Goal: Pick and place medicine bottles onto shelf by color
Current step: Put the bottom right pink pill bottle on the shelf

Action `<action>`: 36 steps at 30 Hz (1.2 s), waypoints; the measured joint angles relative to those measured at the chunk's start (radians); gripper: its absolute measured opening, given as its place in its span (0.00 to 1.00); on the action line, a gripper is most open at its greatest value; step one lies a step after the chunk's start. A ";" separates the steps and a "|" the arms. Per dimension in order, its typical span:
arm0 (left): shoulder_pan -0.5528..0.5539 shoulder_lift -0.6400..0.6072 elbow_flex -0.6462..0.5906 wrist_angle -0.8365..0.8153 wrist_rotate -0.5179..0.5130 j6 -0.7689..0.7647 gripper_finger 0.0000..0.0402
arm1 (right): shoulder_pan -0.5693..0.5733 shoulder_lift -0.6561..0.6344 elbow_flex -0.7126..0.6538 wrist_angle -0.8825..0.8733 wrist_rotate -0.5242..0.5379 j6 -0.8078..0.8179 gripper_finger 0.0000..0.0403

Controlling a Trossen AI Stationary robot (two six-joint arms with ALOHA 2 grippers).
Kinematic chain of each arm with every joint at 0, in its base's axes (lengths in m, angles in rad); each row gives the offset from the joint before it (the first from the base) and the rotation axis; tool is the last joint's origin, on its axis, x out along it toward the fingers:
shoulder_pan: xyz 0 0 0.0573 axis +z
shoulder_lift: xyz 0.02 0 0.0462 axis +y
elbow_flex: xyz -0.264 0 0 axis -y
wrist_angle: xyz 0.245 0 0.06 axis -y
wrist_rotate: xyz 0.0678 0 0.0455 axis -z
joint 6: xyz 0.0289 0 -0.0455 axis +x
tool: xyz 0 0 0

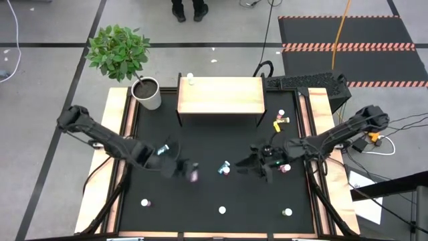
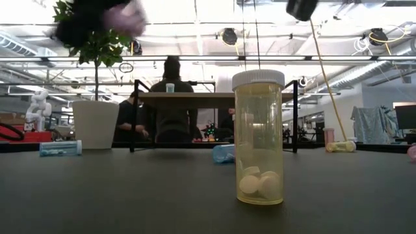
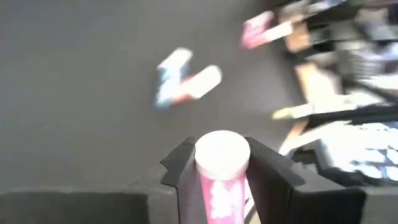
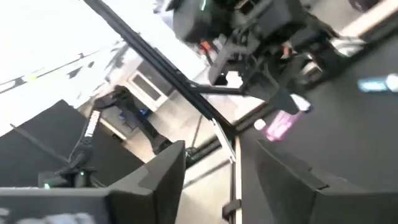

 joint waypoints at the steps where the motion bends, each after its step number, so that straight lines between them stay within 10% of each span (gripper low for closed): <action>1: 0.028 0.001 0.017 0.064 0.000 0.112 0.31 | -0.008 0.005 0.000 0.020 0.000 -0.018 0.51; 12: 0.255 0.018 0.164 0.470 0.003 0.764 0.31 | -0.135 -0.002 0.000 0.170 0.053 -0.305 0.61; 36: 0.456 0.064 0.174 0.940 0.060 1.114 0.31 | -0.622 0.073 0.229 0.242 -0.366 -0.199 0.65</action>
